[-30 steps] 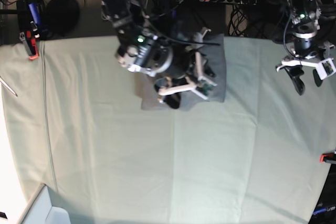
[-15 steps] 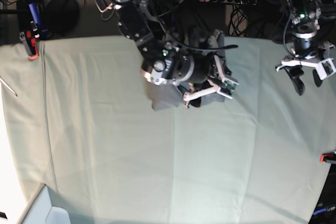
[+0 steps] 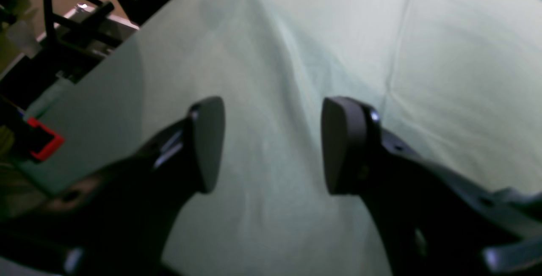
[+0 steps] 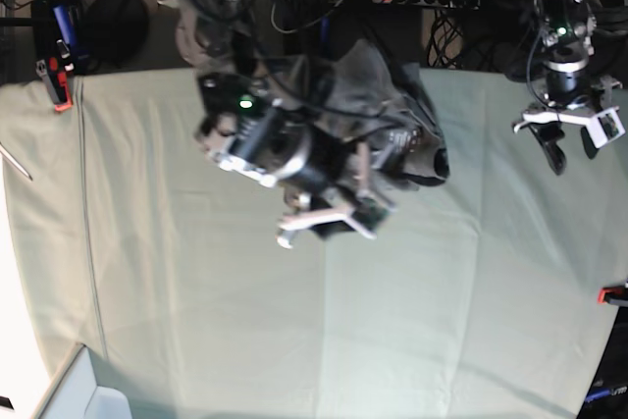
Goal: Layout the t-shirt on the table in an organized manner, then fold the t-shirt properly
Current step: 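Release the folded end and lift the right gripper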
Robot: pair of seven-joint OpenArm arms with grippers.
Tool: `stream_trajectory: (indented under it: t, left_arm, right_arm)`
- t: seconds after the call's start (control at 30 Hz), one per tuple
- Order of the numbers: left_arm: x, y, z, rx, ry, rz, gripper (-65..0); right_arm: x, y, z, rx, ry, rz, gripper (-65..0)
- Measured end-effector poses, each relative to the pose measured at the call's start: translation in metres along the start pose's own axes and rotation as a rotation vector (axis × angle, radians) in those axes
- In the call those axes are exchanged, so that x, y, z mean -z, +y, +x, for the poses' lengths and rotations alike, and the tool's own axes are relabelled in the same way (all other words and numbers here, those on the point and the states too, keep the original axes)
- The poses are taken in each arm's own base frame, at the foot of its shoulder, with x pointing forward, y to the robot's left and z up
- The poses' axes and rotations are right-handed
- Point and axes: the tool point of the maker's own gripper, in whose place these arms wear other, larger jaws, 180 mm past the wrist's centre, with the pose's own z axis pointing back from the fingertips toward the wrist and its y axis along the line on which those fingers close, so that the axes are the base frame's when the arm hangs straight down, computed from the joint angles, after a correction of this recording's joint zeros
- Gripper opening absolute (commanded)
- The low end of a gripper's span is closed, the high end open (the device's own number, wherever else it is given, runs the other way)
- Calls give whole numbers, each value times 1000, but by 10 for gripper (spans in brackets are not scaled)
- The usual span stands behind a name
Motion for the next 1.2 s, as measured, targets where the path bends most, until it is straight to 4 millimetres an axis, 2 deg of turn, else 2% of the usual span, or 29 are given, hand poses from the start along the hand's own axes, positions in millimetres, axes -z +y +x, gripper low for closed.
stream_trajectory:
  t: [0.13, 0.27, 0.37, 0.5, 0.67, 0.8, 0.9, 1.0, 1.13, 1.2]
  left_arm:
    - [-2, -14, -6, -26, 13, -18, -293]
    - [0, -27, -7, -26, 14, -52, -293]
    - [2, -27, -4, -26, 7, -52, -293]
    - [4, -17, -9, 5, 26, -49, -293]
    - [7, 21, 1, 28, 4, 34, -293]
    - [6, 33, 5, 29, -6, 66, -293]
    - [5, 39, 6, 29, -8, 79, -293]
    - [4, 42, 6, 28, -9, 88, -293]
    - [0, 45, 1, 34, 6, 90, -293]
    - [-1, 46, -1, 34, 12, 94, -293]
  right_arm:
    - [-8, -4, -35, 54, 66, -18, -334]
    - [-15, -4, -55, 45, 107, -15, -452]
    - [-14, 10, -77, 78, 159, 18, -515]
    - [-8, 32, -105, 121, 228, 77, -544]
    - [7, 83, -102, 64, 238, 221, -545]
    - [11, 114, -89, 9, 214, 303, -540]
    - [16, 126, -89, -8, 216, 341, -540]
    - [15, 117, -93, -14, 235, 322, -540]
    - [5, 68, -70, 8, 161, 185, -541]
    - [0, 48, -69, 16, 158, 133, -542]
